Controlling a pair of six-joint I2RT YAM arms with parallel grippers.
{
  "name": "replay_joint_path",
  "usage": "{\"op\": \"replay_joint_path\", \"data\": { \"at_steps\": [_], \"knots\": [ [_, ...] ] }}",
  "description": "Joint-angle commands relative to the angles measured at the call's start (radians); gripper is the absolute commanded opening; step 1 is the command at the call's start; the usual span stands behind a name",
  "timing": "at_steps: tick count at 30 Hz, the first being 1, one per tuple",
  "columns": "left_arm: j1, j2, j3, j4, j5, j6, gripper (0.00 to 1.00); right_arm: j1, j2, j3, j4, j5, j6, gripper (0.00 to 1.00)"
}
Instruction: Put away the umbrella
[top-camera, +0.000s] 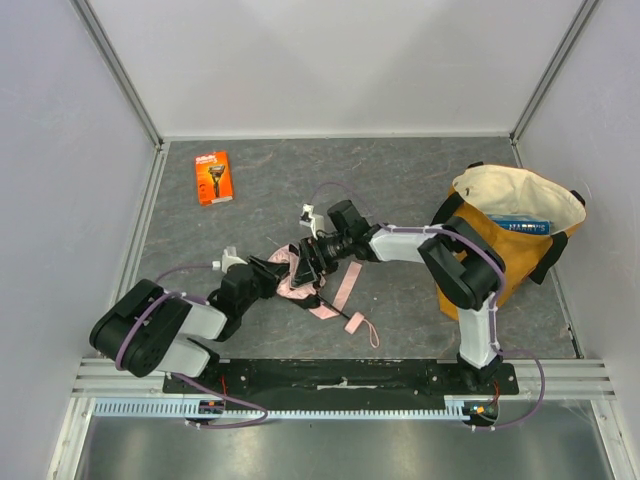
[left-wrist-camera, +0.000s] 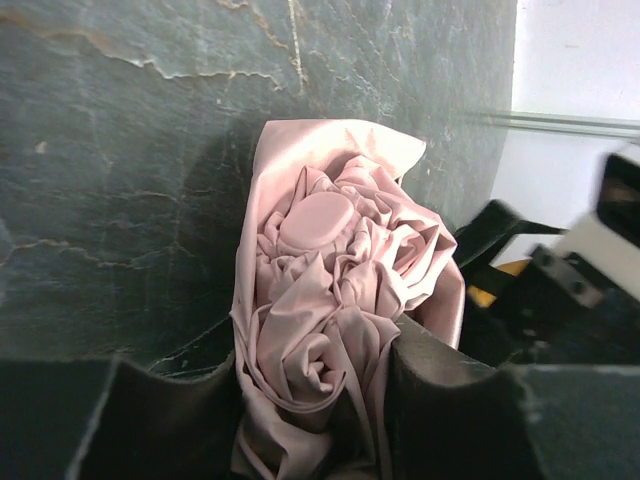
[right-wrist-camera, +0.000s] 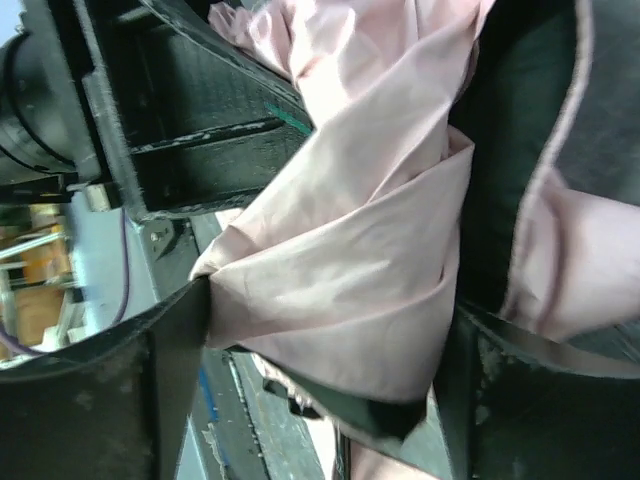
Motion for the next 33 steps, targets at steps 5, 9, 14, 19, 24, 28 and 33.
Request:
{"op": "replay_joint_path", "data": {
  "at_steps": [5, 9, 14, 19, 24, 28, 33],
  "knots": [
    [0.003, -0.028, -0.021, 0.000, 0.028, -0.042, 0.02, 0.009, -0.196, -0.002, -0.204, 0.300, -0.276, 0.98],
    [0.004, -0.088, 0.014, -0.120, 0.050, -0.058, 0.02, 0.040, -0.243, 0.001, -0.227, 0.329, -0.325, 0.98],
    [0.004, -0.140, 0.046, -0.215, 0.070, -0.073, 0.02, 0.156, -0.242, 0.042, -0.268, 0.482, -0.446, 0.98],
    [0.004, -0.171, 0.075, -0.319, 0.065, -0.090, 0.02, 0.273, -0.208, 0.082, -0.283, 0.617, -0.514, 0.98],
    [0.004, -0.165, 0.123, -0.443, 0.068, -0.114, 0.02, 0.346, -0.176, 0.075, -0.274, 0.662, -0.540, 0.98],
    [0.006, -0.132, 0.132, -0.453, 0.081, -0.154, 0.02, 0.395, -0.127, 0.061, -0.261, 0.731, -0.545, 0.98],
    [0.004, -0.103, 0.140, -0.500, 0.133, -0.217, 0.02, 0.467, -0.056, 0.045, -0.228, 1.011, -0.552, 0.93]
  ]
}}
